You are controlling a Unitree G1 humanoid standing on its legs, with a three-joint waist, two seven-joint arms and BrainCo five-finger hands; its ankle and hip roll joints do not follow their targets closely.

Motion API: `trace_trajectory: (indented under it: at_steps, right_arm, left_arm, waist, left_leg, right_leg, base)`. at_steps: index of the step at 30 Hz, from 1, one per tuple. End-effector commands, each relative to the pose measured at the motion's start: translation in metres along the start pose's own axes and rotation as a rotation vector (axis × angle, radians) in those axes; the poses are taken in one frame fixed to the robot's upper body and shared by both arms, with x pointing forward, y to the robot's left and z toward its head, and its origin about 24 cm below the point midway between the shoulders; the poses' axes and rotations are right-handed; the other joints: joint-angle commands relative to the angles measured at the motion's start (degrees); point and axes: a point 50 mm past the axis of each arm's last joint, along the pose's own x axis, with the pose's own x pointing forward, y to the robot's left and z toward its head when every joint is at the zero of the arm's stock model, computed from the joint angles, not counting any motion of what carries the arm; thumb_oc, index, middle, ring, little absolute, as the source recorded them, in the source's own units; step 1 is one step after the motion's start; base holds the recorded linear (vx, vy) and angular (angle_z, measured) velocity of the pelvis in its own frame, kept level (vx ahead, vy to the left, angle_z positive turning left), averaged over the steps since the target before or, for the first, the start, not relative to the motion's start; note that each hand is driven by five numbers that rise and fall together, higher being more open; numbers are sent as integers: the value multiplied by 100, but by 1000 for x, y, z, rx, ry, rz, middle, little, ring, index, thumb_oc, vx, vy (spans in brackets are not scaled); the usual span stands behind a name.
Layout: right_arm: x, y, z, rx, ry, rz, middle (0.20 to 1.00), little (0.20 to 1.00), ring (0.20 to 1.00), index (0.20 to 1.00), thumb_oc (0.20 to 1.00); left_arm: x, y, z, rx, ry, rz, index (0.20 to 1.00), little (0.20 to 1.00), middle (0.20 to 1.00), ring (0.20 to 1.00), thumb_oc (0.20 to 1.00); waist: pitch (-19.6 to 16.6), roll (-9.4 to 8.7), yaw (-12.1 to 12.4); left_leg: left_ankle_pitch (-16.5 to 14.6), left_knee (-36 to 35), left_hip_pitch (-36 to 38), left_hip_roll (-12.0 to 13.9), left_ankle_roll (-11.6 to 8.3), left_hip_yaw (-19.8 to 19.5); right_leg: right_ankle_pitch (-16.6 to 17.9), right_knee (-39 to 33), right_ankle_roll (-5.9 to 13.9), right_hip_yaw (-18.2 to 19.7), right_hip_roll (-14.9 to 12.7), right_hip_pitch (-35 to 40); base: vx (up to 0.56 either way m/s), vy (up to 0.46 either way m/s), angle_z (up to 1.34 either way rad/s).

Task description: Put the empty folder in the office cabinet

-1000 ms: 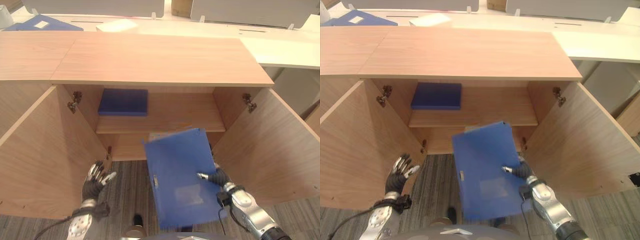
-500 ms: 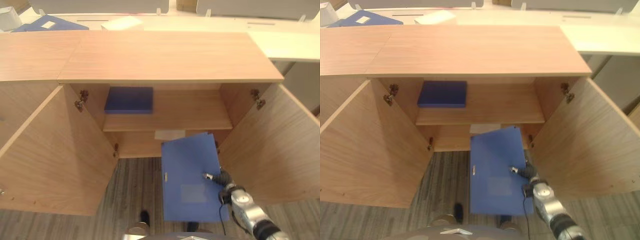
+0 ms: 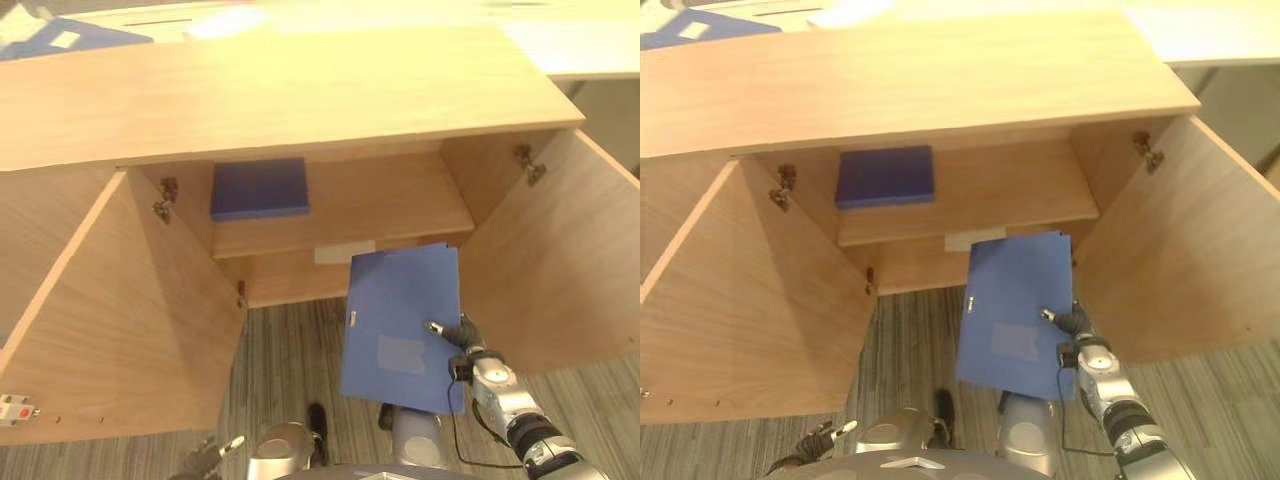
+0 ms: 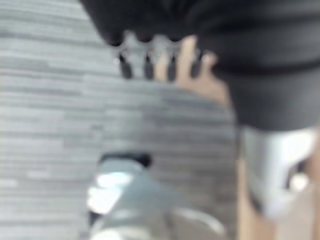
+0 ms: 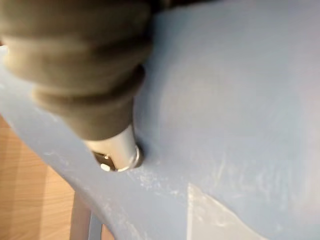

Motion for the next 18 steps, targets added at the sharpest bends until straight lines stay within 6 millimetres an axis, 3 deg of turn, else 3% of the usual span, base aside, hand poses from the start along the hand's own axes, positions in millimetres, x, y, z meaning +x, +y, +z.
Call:
trace_trajectory:
  at_steps: [1,3,8,18]
  right_arm:
    - [4,-16,33,-60,-124,15,200,200,200,200,200]
    - [4,-16,35,-57,-130,22,200,200,200,200,200]
    - [9,-16,66,-18,-214,-1,200,200,200,200,200]
    - [21,-9,72,124,-170,-72,200,200,200,200,200]
  left_arm:
    - [-14,17,-27,86,94,37,1000,1000,1000,1000,1000]
    - [-13,17,-27,110,101,27,1000,1000,1000,1000,1000]
    - [-1,5,11,196,14,-46,1000,1000,1000,1000,1000]
    - [0,4,6,228,24,-35,1000,1000,1000,1000,1000]
  waist:
    - [-509,-211,43]
    - [-546,-213,28]
    - [-462,-174,-20]
    - [-405,-151,-20]
  left_leg:
    - [-1267,505,531,257,-174,64]
    - [-1250,465,536,338,-230,58]
    - [-1074,206,294,627,-414,42]
    - [-1122,162,331,616,-442,-123]
  right_leg:
    - [323,-6,-110,309,-158,-14]
    - [330,-6,-122,353,-161,38]
    - [374,174,-102,420,-231,-212]
    - [360,605,-105,532,-297,-437]
  base:
    - [271,-153,42]
    - [176,-143,43]
    - [73,-133,41]
    - [133,-9,5]
